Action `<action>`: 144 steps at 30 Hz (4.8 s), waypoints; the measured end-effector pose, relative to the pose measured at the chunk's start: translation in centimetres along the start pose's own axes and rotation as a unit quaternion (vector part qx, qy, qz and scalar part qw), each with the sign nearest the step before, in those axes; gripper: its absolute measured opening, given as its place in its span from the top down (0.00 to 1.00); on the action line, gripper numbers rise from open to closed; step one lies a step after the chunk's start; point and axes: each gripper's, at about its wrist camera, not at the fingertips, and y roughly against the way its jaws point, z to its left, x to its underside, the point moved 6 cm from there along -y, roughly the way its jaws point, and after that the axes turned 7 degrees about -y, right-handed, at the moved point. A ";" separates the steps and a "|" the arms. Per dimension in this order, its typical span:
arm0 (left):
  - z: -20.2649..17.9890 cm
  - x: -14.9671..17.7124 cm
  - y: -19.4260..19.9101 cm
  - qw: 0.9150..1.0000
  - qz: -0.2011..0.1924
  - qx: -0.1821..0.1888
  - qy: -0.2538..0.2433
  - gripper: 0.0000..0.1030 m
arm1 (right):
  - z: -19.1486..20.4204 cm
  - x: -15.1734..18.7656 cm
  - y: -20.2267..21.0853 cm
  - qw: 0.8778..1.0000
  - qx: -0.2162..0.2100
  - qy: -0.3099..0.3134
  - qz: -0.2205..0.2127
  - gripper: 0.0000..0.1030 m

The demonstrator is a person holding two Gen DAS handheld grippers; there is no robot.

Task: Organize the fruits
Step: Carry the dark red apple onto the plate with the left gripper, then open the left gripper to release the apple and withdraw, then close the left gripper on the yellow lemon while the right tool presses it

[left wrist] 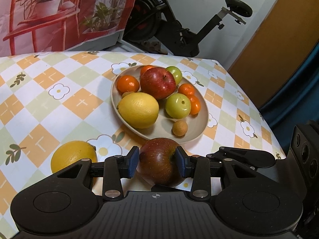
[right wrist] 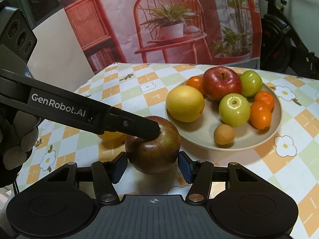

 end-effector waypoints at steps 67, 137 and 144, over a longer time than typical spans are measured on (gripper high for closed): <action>-1.8 -4.7 -3.7 0.996 0.012 -0.069 -0.062 0.66 | -5.7 -3.3 1.6 0.996 0.052 -0.036 -0.056 0.44; 9.8 1.8 3.9 0.992 -0.037 0.004 0.124 0.67 | 4.6 -2.6 -3.8 0.992 0.008 0.103 0.070 0.39; 11.2 4.5 4.4 0.978 -0.051 0.018 0.200 0.68 | 8.0 -1.9 -7.6 0.971 -0.005 0.213 0.113 0.42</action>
